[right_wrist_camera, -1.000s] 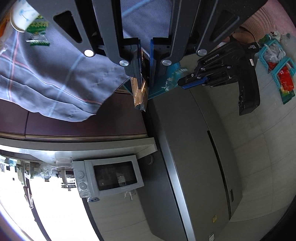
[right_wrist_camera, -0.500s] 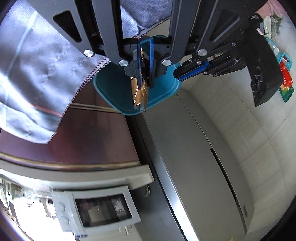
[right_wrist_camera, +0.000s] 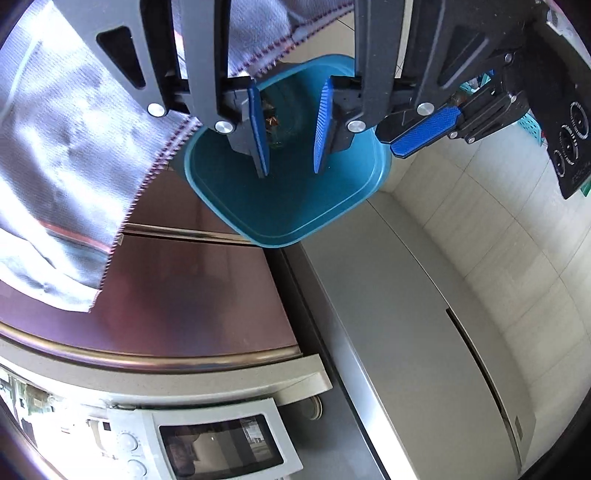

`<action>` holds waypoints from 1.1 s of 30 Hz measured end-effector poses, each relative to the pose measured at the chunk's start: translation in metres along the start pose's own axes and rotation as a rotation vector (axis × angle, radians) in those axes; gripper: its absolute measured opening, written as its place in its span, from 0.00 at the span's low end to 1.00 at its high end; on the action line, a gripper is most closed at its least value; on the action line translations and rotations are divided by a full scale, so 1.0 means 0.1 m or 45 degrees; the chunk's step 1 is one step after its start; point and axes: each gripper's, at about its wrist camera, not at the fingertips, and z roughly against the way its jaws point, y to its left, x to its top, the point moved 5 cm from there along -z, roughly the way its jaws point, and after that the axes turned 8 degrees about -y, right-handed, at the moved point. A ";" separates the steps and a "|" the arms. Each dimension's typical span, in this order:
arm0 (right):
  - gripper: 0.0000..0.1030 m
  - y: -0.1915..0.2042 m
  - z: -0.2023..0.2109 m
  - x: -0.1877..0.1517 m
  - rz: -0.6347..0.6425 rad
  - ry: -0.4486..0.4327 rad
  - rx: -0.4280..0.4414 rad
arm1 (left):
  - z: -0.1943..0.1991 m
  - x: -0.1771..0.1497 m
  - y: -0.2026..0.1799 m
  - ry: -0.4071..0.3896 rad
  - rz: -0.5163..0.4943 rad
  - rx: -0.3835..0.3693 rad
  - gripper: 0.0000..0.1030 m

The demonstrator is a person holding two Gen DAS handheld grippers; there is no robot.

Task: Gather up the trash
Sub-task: 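Carry the brown wrapper to the teal bin and open the right gripper, then return both tools to the table and approach the paper cup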

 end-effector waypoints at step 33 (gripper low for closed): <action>0.51 -1.64 3.45 -0.87 -0.055 -0.466 -0.723 | 0.73 -0.27 -2.66 -0.009 -0.254 -0.775 0.63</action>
